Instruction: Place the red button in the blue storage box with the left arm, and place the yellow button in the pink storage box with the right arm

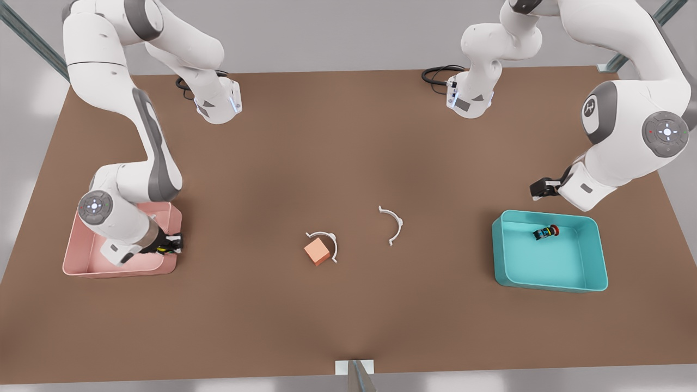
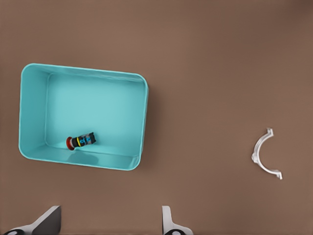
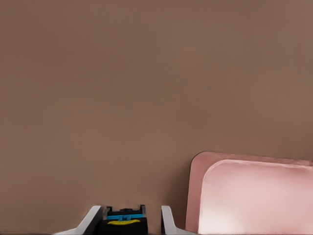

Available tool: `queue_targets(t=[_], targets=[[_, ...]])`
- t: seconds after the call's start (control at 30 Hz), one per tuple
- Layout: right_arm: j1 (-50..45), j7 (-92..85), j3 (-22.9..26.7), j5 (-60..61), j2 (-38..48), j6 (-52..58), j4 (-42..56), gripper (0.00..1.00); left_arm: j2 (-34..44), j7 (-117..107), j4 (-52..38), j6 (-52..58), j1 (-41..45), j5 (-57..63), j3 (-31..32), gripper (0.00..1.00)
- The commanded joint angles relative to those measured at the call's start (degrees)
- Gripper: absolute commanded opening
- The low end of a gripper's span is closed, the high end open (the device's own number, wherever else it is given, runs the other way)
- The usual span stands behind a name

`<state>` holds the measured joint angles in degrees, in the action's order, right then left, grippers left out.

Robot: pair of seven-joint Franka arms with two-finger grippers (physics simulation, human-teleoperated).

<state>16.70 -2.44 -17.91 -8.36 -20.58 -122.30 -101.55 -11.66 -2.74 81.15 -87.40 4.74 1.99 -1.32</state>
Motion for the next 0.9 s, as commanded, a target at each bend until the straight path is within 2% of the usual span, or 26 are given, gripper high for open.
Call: queue_targets(t=[0.0, 0.2, 0.3, 0.33, 0.37, 0.43, 0.47, 0.53, 0.6, 0.67, 0.7, 0.73, 0.77, 0.87], targets=[[2.5, -19.6, -0.1, 0.0, 0.3, 2.5, 0.0, 0.54, 0.1, -3.5, 0.0, 0.1, 0.0, 0.0, 0.0, 1.00], [9.9, -27.2, -0.2, 0.1, -0.1, 3.2, -1.1, 0.54, 0.1, -3.6, 0.0, 0.1, 0.0, 0.0, 0.0, 1.00], [11.8, -27.9, -0.2, 0.1, -0.3, 3.2, -3.9, 0.57, 0.1, -3.6, -0.1, 0.1, 0.0, 0.0, 0.0, 1.00], [12.0, -28.0, -0.1, 0.1, -1.3, 3.2, -3.8, 0.67, 0.1, -3.6, -0.1, 0.1, 0.0, 0.0, 0.0, 1.00], [12.4, -28.1, -0.1, 0.0, -1.7, 3.1, -3.6, 0.81, 0.1, -3.6, -0.1, 0.1, 0.0, 0.0, 0.0, 1.00], [12.4, -28.0, -0.1, 0.0, -2.1, 3.0, -3.4, 0.92, 0.1, -3.6, -0.1, 0.1, 0.1, 0.0, 0.0, 1.00], [12.1, -27.9, -0.1, -0.1, -2.3, 3.0, -2.2, 0.98, 0.1, -3.6, -0.2, 0.1, 0.0, 0.0, 0.0, 1.00], [9.0, -27.9, -0.8, -0.3, -2.0, 3.4, 5.0, 1.00, 0.1, -3.6, -0.2, 0.1, 0.1, 0.0, 0.0, 1.00], [2.6, -22.4, -2.6, -0.5, -1.7, 15.1, 18.5, 1.00, 0.1, -3.6, -0.2, 0.1, 0.1, 0.0, 0.0, 1.00], [-0.9, -11.9, -4.5, -1.6, 1.1, 23.9, 22.9, 1.00, 0.1, -3.6, -0.2, 0.1, 0.1, 0.0, 0.0, 1.00], [-3.6, -8.0, -2.3, -1.0, 7.2, 25.1, 20.5, 1.00, 0.1, -3.6, -0.2, 0.1, 0.1, 0.0, 0.0, 1.00], [-11.2, -3.7, 6.5, 2.2, 11.7, 26.2, 16.9, 0.99, 0.1, -3.6, -0.2, 0.1, 0.1, 0.0, 0.0, 1.00], [-14.2, -3.4, 11.5, 6.2, 12.2, 26.1, 15.3, 0.99, 0.1, -3.6, -0.2, 0.1, 0.1, 0.0, 0.0, 1.00], [-16.3, 5.5, 13.3, 6.2, 12.8, 28.4, 15.8, 1.00, 0.1, -3.6, -0.2, 0.1, 0.2, 0.0, 0.0, 1.00]])
